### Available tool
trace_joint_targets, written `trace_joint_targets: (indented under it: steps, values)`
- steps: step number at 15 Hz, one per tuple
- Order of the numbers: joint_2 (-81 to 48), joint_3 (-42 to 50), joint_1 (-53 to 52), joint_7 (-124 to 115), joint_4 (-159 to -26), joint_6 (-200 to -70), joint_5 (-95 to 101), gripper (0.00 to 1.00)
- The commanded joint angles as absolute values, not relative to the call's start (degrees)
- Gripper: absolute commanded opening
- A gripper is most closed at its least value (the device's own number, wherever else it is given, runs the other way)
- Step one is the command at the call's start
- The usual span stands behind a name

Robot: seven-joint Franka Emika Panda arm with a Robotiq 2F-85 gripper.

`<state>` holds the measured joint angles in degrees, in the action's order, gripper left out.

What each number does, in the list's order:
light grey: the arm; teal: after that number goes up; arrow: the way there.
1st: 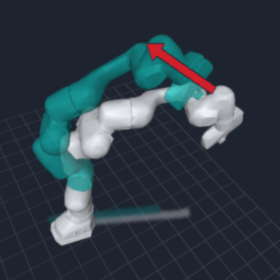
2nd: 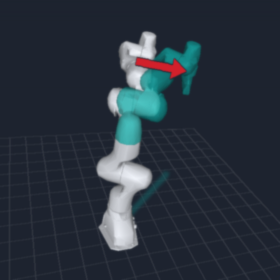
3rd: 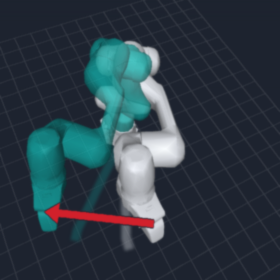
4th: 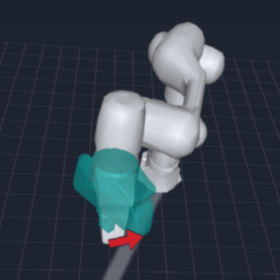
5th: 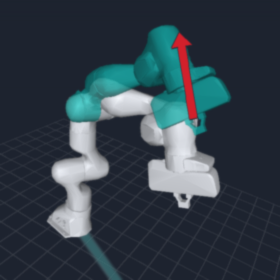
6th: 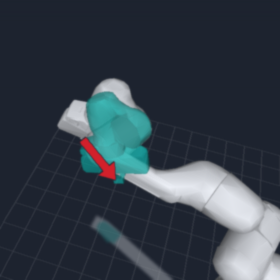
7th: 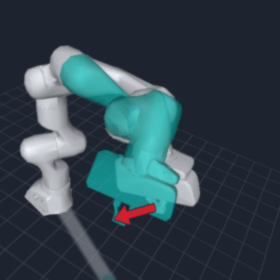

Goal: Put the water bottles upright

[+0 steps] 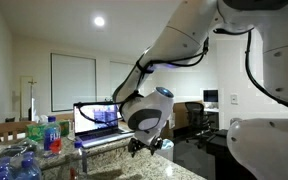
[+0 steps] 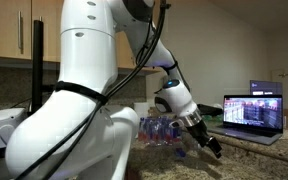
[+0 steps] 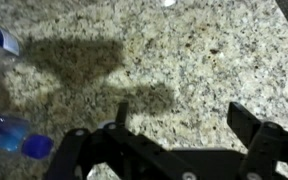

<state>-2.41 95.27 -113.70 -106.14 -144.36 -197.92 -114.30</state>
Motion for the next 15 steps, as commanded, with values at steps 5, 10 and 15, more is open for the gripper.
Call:
trace_joint_targets:
  steps: [5, 10, 15]
  values:
    - [-1.89, 81.62, -100.31, -95.29, -147.45, -196.81, -111.57, 1.00]
    - [1.37, 93.25, -111.73, -94.94, -145.37, -197.77, -106.73, 1.00]
    - [-0.89, 94.31, -111.44, -88.86, -143.62, -199.32, -100.64, 1.00]
